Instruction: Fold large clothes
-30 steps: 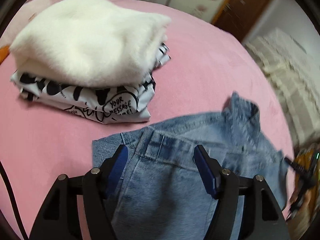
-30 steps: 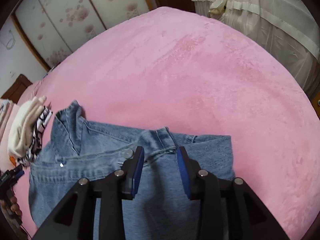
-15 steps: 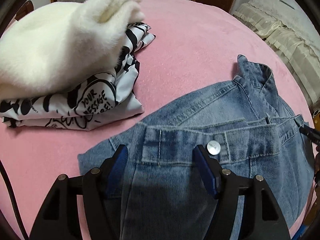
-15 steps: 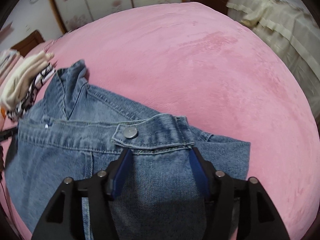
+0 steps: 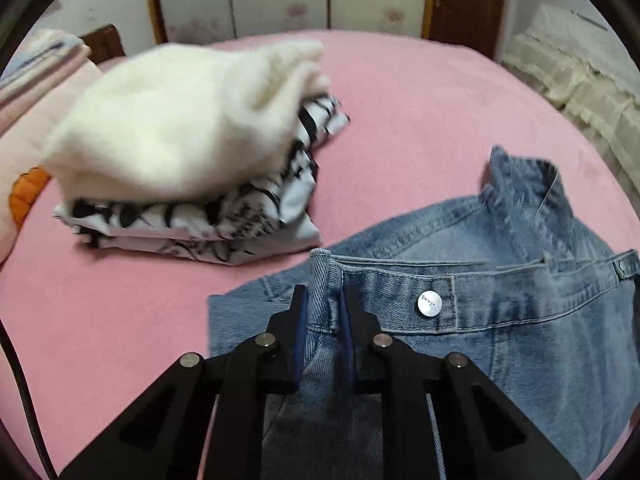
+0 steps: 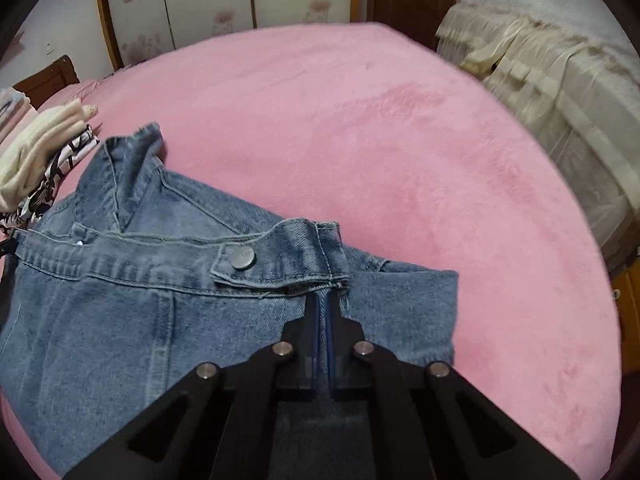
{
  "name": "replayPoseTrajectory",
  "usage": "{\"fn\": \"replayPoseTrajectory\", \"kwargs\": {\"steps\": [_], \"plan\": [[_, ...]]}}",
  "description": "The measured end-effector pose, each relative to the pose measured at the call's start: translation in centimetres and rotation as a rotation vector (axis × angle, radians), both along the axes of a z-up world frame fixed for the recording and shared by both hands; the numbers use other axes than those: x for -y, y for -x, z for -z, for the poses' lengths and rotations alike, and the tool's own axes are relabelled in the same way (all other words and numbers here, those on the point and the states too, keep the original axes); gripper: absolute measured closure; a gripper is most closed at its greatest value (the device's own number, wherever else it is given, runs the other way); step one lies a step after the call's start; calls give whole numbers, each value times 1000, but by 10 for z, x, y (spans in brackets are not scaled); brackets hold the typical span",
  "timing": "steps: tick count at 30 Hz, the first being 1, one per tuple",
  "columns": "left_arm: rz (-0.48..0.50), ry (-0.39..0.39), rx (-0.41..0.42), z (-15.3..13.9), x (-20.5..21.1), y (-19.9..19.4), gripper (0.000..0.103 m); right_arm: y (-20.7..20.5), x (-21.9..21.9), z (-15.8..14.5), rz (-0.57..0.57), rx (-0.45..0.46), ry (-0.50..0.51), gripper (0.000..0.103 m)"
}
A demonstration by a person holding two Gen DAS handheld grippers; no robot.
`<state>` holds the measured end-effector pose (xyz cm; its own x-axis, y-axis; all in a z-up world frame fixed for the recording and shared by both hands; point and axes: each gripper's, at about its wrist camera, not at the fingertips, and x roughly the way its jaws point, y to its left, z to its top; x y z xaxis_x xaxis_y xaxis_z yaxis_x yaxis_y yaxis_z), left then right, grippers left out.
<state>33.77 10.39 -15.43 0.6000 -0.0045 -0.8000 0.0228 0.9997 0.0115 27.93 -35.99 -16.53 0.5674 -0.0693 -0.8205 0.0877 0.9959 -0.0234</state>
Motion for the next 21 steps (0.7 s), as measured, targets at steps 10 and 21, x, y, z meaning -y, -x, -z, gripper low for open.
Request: {"fn": "replayPoseTrajectory", "kwargs": {"steps": [10, 21], "plan": [[-107, -32, 202, -51, 2, 7, 91, 8, -5, -66, 118, 240, 24, 102], [-229, -65, 30, 45, -12, -39, 89, -46, -8, 26, 193, 51, 103, 102]]}}
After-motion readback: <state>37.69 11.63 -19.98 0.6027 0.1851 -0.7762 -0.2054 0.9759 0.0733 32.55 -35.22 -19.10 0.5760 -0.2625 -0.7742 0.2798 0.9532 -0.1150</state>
